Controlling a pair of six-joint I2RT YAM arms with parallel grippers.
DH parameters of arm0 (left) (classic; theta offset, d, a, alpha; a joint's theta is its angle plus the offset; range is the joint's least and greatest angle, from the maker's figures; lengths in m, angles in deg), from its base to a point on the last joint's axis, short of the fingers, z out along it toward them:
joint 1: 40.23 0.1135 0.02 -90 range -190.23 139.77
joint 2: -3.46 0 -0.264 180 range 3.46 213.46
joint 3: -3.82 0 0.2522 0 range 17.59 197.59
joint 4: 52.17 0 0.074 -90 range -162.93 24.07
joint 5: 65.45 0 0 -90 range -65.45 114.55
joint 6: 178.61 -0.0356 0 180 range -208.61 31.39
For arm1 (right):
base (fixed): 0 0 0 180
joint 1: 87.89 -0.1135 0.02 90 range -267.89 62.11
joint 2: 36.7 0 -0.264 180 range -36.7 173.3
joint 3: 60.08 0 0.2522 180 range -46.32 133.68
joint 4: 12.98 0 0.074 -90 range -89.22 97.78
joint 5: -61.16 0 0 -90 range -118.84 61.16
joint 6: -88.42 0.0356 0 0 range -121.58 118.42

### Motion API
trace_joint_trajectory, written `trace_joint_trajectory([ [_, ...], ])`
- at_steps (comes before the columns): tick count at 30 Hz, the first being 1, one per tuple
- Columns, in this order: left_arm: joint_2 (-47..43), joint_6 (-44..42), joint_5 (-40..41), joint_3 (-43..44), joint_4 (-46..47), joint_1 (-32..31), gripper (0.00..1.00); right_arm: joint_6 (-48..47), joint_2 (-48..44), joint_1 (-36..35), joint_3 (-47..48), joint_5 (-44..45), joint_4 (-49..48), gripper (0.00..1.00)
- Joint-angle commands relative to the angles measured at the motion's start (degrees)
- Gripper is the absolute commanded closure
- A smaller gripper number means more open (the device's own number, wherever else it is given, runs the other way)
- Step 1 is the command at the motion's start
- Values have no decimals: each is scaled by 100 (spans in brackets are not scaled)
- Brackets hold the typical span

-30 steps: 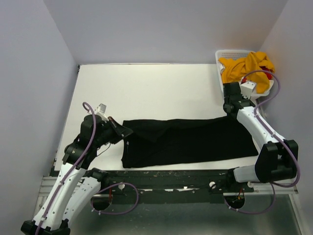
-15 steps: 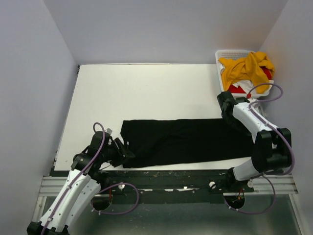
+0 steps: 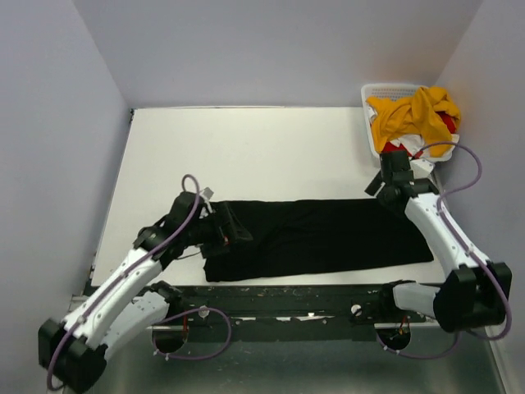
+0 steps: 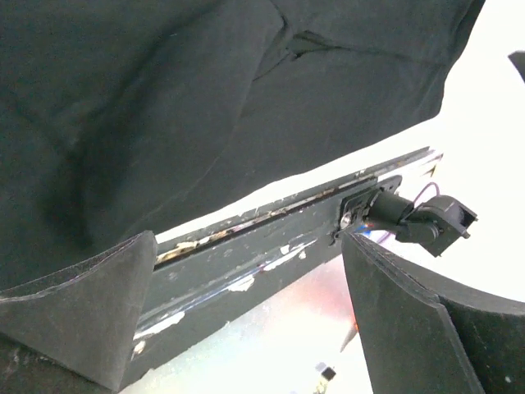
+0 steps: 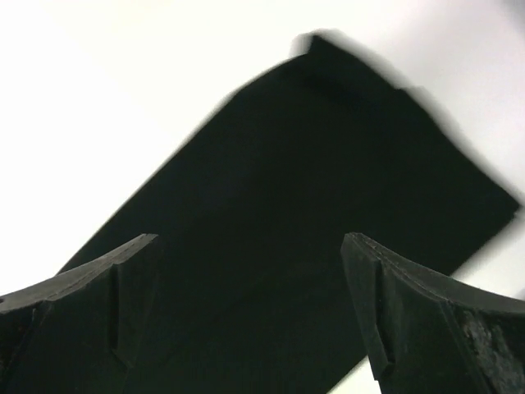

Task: Fold and stack the t-shirts
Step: Fold the other side of the tshirt into a rectangle

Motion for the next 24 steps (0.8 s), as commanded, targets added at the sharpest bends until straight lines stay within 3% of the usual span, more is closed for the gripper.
trace_joint_trajectory([
  [1,1903,-48,-608,343,2015,-420,1,-1747,-1089,-45,-1174,-4556,-3240,0],
  [4,2938,-170,-577,594,2454,-416,2,-1817,-1264,-56,-1638,-5887,-3884,0],
  [8,3894,-299,-365,817,2496,-266,1,-1596,-1021,-549,-1846,-6382,-4053,0],
  [12,4269,-250,-451,628,2992,1,1,-1309,-833,-2063,-2154,-5902,-4566,0],
  [18,4685,-312,-784,522,3371,496,1,-810,-464,-3691,-2541,-5222,-5761,7],
  [24,4854,-363,-811,460,3409,618,1,-877,481,-4375,-2175,-4214,-6056,38],
])
